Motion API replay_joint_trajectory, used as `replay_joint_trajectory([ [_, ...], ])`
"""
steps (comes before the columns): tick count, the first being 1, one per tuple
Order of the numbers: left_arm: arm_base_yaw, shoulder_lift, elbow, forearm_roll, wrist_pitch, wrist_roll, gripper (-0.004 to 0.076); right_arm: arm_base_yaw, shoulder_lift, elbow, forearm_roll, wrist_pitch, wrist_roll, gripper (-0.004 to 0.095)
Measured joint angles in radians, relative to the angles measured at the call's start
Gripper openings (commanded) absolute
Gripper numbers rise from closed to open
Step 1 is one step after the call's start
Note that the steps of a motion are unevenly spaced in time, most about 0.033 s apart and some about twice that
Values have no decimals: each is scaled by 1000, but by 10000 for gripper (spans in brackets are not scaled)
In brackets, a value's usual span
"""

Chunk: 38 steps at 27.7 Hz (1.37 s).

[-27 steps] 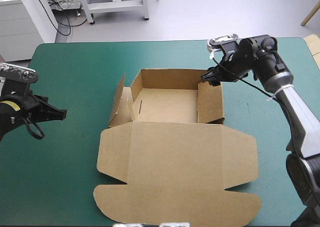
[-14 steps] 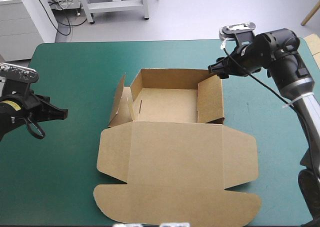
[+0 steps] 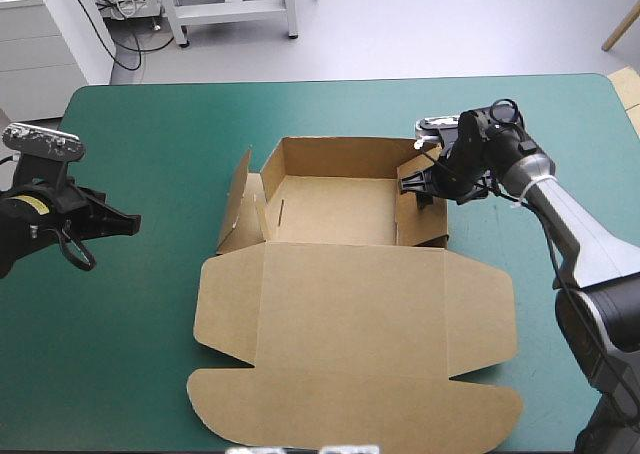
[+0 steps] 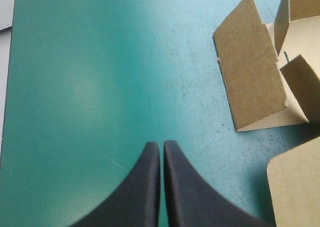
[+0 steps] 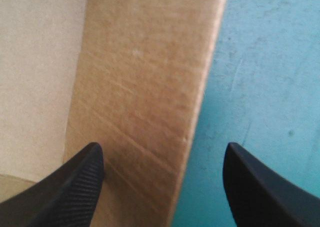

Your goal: Fold the box

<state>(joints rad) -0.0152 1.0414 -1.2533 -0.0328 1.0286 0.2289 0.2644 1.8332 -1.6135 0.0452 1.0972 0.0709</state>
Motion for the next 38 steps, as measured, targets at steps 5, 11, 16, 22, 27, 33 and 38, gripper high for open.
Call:
replay_joint_trajectory([
  [5,0,10,1,0,0,0,7,0,67,0,11,-31,0,488],
  [11,0,11,1,0,0,0,7,0,71,0,15,-43,0,58],
  [16,0,11,1,0,0,0,7,-2,71,0,9,-52,1,-21],
  [22,0,11,1,0,-3,0,7,-1,71,0,16,-61,-11,-21],
  [27,0,11,1,0,-3,3,7,-1,67,0,16,-56,-37,-21],
  [33,0,11,1,0,0,3,7,-1,17,0,-2,-43,-94,-21],
  [38,0,11,1,0,3,3,7,-16,-59,0,-22,-12,-120,-21],
])
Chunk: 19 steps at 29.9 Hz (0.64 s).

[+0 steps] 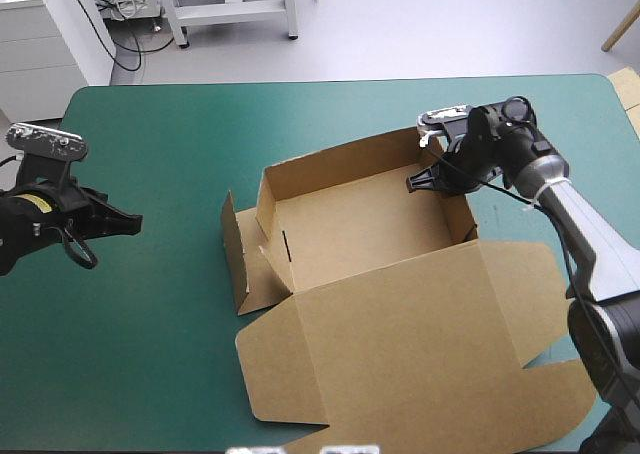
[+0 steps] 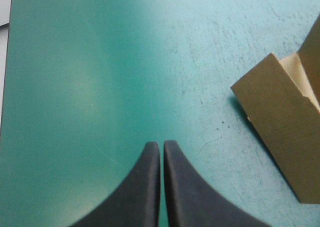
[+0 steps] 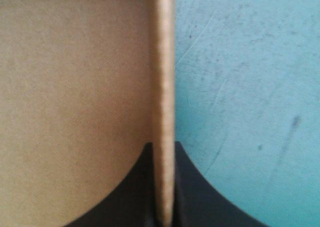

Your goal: Fold the box

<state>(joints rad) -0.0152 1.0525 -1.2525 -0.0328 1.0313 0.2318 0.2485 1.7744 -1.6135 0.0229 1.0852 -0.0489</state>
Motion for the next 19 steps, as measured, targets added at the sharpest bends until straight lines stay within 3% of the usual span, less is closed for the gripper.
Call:
replay_joint_trajectory([
  [9,0,34,0,-3,17,0,8,-79,-164,0,12,72,-95,-22],
  [19,12,196,49,-90,12,38,13,-220,-334,0,153,113,-216,-22],
])
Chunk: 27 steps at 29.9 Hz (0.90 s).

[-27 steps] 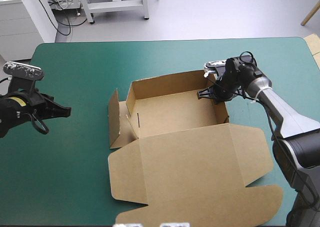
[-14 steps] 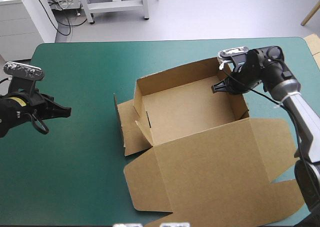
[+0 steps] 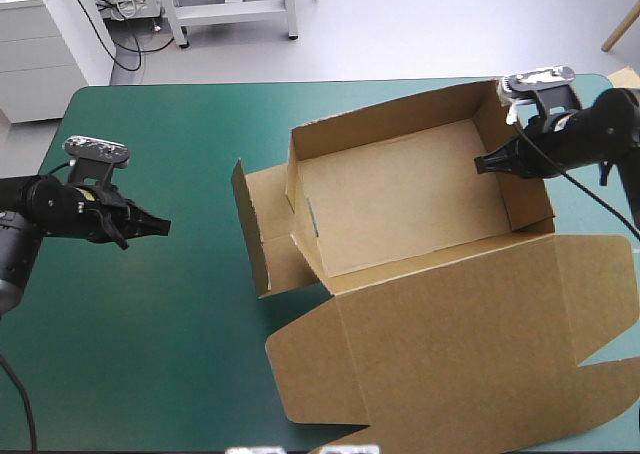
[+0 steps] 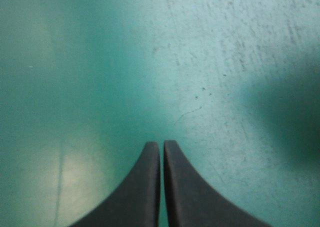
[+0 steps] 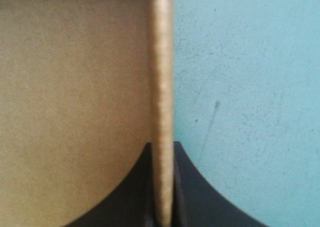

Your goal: Fold the box

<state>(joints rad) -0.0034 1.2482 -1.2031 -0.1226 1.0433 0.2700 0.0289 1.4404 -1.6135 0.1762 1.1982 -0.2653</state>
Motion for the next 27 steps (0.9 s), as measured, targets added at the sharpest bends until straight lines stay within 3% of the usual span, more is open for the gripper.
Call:
replay_joint_trajectory([
  [12,232,247,2,-520,25,401,10,-74,-93,0,65,15,-51,-22],
  [20,248,380,30,-636,43,503,7,-74,-93,0,145,7,-66,-21],
  [27,248,417,191,-1019,37,811,51,-74,-94,0,186,3,-83,-22],
])
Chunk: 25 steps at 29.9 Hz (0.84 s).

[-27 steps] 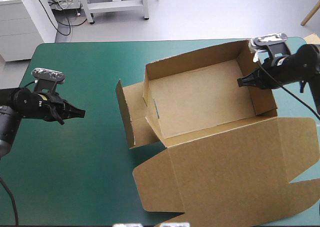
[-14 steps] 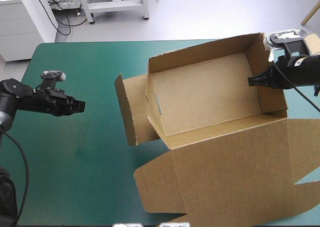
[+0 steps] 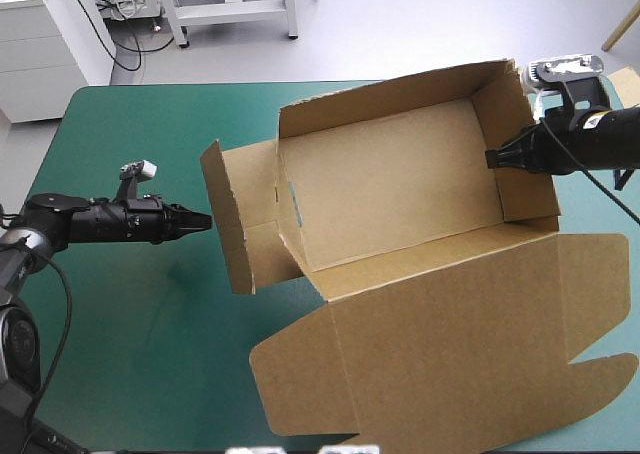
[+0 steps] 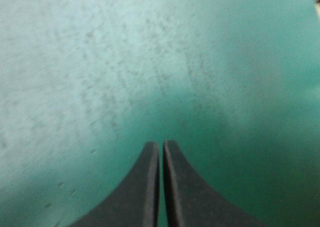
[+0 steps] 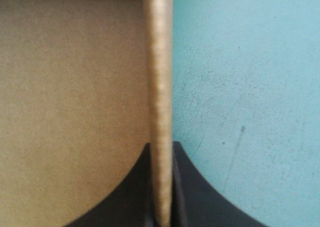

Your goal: Fold the box

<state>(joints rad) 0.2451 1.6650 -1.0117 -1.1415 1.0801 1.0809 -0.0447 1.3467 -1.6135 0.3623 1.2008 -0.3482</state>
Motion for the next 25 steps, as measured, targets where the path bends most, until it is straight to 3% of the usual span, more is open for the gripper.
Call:
replay_joint_trajectory([
  [3,0,2,71,-165,48,161,169,0,0,0,0,-1,-1,-21],
  [5,0,6,95,-227,77,226,302,0,0,0,2,-7,-1,-21],
  [8,0,9,106,-260,83,255,531,0,0,0,8,-19,-1,-22],
  [11,0,9,106,-273,84,265,663,0,0,0,24,-33,-1,-22],
  [25,0,9,107,-283,84,289,684,-14,0,0,141,-54,-60,-22],
])
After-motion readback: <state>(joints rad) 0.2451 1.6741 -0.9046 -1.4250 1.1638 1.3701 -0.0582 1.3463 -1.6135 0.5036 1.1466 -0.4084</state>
